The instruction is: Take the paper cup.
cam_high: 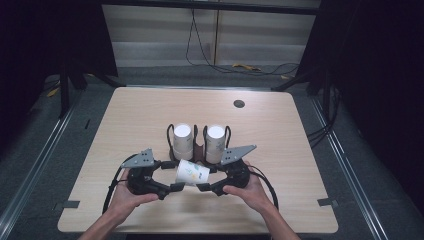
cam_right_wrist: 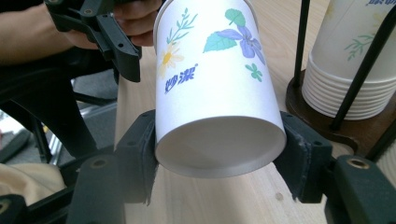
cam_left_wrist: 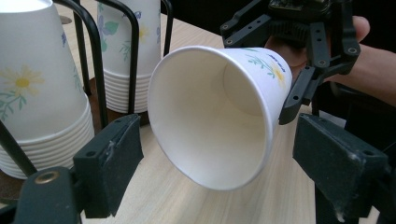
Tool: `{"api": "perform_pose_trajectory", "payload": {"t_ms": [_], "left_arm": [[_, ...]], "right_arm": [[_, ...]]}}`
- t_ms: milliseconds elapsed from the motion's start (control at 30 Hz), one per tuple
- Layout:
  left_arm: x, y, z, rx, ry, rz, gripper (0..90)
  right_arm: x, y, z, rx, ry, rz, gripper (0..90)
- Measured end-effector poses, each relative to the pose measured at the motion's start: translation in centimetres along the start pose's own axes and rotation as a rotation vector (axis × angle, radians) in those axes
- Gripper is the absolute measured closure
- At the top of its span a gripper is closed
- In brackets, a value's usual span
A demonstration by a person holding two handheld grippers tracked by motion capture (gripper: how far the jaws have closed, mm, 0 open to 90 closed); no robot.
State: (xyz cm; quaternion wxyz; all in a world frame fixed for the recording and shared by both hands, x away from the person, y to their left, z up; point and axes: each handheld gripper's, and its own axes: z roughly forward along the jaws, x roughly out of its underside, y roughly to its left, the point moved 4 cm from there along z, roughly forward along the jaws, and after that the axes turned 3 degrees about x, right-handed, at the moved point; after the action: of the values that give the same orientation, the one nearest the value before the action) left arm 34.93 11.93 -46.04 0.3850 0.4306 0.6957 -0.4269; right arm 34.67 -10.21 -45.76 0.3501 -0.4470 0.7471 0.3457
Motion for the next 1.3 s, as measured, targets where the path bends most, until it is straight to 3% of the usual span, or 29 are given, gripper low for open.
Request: {"api": "perform_pose_trajectory", "payload": {"t_ms": [267,533,667,900,1300], "left_arm": [[-0.4,-0.1,-0.2,-0.001,-0.029,-0.004,15.6],[-1.9,-0.3,0.4,0.023,-0.067,0.002,15.6],[-2.0,-0.3,0.6,0.022,-0.087,-0.029,15.6],[-1.3,-0.2,0.4,0.021,-0.092,-0.021,16.0],[-1.0,-0.2,0.9,0.065,-0.086,-0.040,16.6]], "right_arm": [[0.2,-0.3,-0.2,-0.030,-0.066,0.041,37.5],[0.3,-0.2,-0.8,-0.054,-0.107,0.054,37.6],[0.3,-0.2,-0.8,-0.054,-0.115,0.052,37.7],[0.2,0.3,-0.2,-0.059,-0.102,0.022,37.7],[0.0,0.5,0.1,-0.067,-0.122,0.008,37.8]]}}
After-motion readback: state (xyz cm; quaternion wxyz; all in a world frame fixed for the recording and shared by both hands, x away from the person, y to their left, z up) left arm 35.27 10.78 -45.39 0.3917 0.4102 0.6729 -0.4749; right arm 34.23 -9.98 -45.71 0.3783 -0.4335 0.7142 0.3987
